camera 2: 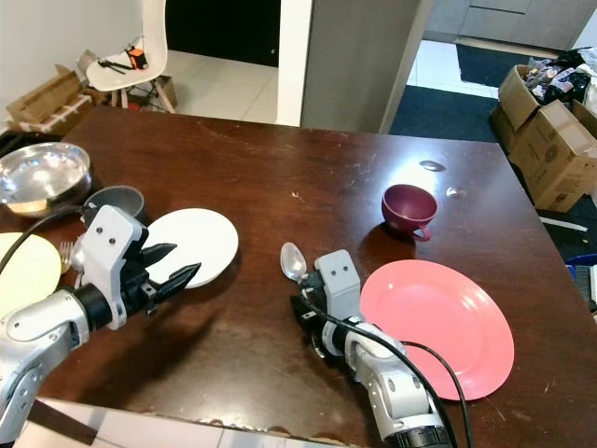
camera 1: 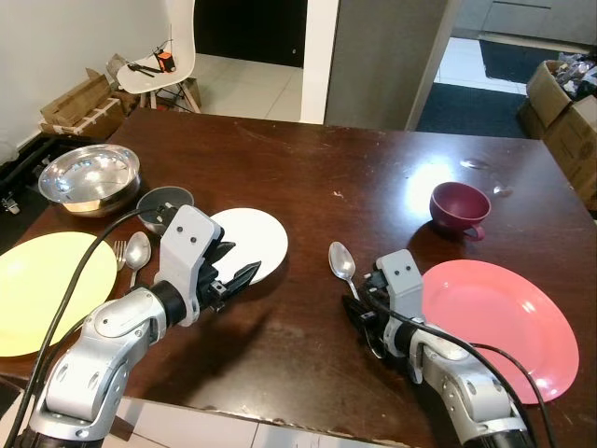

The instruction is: Setting the table

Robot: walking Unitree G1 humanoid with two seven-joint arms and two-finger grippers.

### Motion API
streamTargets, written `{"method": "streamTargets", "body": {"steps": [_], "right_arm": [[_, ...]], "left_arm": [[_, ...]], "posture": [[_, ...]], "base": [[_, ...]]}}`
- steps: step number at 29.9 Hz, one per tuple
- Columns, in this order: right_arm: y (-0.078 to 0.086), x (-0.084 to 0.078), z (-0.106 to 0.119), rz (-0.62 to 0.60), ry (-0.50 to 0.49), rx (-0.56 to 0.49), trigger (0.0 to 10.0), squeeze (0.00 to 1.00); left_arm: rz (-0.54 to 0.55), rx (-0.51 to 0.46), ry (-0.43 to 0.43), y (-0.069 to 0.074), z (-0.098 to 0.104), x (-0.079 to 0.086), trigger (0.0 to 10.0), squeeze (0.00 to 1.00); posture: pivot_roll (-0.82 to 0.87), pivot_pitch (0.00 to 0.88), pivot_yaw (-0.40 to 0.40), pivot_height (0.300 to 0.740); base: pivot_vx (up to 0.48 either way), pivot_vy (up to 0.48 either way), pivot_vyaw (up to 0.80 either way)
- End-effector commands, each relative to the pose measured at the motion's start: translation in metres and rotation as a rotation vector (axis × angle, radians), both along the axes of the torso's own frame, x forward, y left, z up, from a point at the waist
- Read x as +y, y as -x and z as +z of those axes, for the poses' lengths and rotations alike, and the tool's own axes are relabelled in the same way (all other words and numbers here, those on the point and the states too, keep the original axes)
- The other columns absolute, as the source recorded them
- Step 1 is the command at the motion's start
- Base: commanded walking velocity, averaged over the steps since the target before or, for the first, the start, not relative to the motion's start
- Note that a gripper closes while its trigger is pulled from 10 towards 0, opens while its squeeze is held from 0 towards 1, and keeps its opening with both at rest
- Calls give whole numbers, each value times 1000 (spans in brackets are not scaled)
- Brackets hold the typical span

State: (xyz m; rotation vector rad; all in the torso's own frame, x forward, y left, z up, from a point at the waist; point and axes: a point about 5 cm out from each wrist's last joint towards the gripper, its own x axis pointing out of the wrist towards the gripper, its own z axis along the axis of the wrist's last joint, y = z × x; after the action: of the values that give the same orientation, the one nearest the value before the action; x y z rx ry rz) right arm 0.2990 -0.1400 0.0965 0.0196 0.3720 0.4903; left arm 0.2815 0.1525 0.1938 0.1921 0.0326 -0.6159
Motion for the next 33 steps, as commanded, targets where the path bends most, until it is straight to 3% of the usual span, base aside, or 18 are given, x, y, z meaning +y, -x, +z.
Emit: {"method": "streamTargets", "body": {"steps": [1,8,9,10,12,17,20,21,23,24,28,33], "right_arm": [[26,8,-43,40,-35,247,0,0],[27,15,-32,73,-101,197,0,0],[26,15,-26,70,-114,165,0,0],[22,16,-9,56,-147,69,0,0],[22,16,-9,56,-147,69,0,0],[9,12,57,-48,-235,-250,0,0],[8,10,69,-71,-250,-306,0,0],[11,10,91,-99,-287,-402,0,0],[14,11,99,-111,-304,-433,2902,0],[17,13,101,-105,-307,-443,10000,0],[26,19,101,-110,-312,-445,10000,0],[28,12,77,-155,-229,-374,10000,0]], "left_arm": [[2,12,-10,0,-4,1,10000,0],[1,12,-9,0,-4,0,10000,0],[2,12,-8,0,-4,0,10000,0],[5,13,-8,0,-5,0,10000,0],[5,13,-8,0,-5,0,10000,0],[34,7,2,-2,-6,-1,10000,0],[48,3,6,-4,-6,-1,10000,0],[76,-5,10,-7,-6,-1,10000,0],[94,-9,15,-10,-7,-1,10000,0],[103,-11,17,-11,-7,-2,10000,0],[122,-18,23,-16,-7,-3,10000,0],[124,-23,28,-20,-7,-6,10000,0]], "posture": [[28,93,83,740],[27,95,83,740],[27,95,82,740],[25,95,83,740],[25,95,83,740],[8,92,87,740],[2,87,88,740],[-4,82,89,740],[-10,78,90,740],[-19,70,91,740],[-35,58,93,740],[-47,50,96,740]], "base": [[0,0,0],[0,0,0],[0,0,0],[0,0,0],[0,0,0],[0,0,0],[0,0,0],[0,0,0],[0,0,0],[0,0,0],[0,0,0],[0,0,0]]}}
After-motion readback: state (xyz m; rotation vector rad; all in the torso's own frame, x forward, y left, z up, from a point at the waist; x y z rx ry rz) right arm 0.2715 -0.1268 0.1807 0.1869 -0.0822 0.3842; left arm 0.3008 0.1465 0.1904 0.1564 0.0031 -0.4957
